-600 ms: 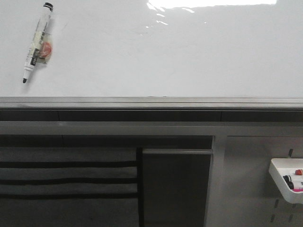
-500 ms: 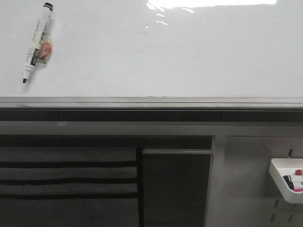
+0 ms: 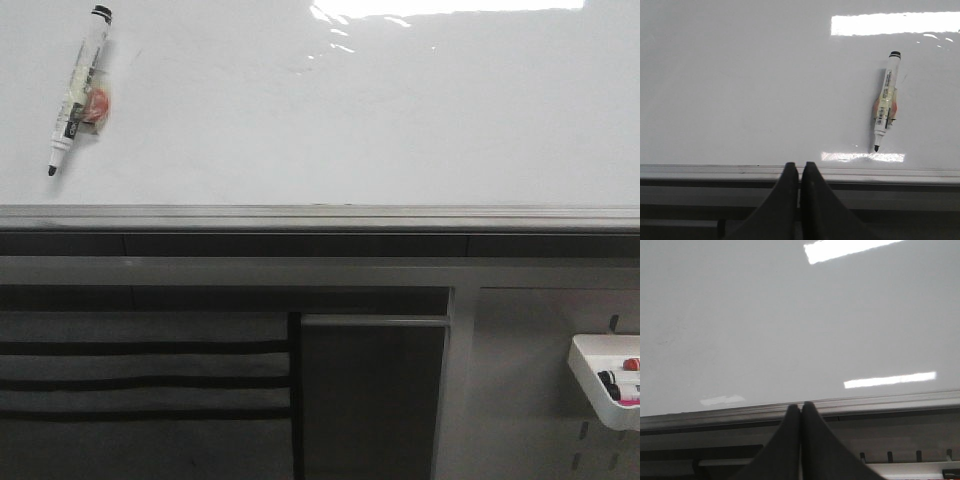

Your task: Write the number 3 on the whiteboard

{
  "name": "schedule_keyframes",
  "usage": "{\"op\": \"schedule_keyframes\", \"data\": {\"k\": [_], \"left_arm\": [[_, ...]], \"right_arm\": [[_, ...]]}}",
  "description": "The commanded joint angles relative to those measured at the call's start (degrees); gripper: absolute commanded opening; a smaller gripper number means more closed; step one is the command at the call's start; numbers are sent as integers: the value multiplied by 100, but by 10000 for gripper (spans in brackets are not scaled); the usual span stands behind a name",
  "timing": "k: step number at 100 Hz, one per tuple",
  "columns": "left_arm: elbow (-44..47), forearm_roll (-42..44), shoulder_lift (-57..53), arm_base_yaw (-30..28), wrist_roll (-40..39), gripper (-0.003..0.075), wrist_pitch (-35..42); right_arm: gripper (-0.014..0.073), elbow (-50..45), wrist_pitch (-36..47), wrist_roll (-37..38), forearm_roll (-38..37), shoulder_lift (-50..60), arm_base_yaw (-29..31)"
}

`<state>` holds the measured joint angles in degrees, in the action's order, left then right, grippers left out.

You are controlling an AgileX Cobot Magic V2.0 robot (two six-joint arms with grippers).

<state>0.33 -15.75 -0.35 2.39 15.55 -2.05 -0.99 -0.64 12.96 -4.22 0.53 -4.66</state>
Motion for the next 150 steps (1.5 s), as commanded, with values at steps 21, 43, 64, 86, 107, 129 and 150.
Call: {"op": "schedule_keyframes", "data": {"k": [21,43,64,86,107,129,150], "left_arm": [[19,-58,-176,-16,-72,-18,402],[19,-58,-176,-16,-72,-18,402],[19,-58,-176,-16,-72,-18,402],[-7,-58,-176,-16,-72,-18,431],[-796,-193,-176,-16,-72,-18,79],[-2331,-37,364,-16,-50,-18,-1249],[-3257,61,1192,-16,-50,-18,-1696]], "right_arm": [[-74,-119,445,-43,-12,111,36],[-74,-119,449,-53,-577,111,36],[-74,-119,471,-53,-767,111,36],[-74,-107,475,-53,-767,111,36],[-74,593,-198,-2,-477,63,36],[-74,2181,-1669,-112,-434,-678,36],[-74,3165,-2095,-529,-472,-1716,36]]}}
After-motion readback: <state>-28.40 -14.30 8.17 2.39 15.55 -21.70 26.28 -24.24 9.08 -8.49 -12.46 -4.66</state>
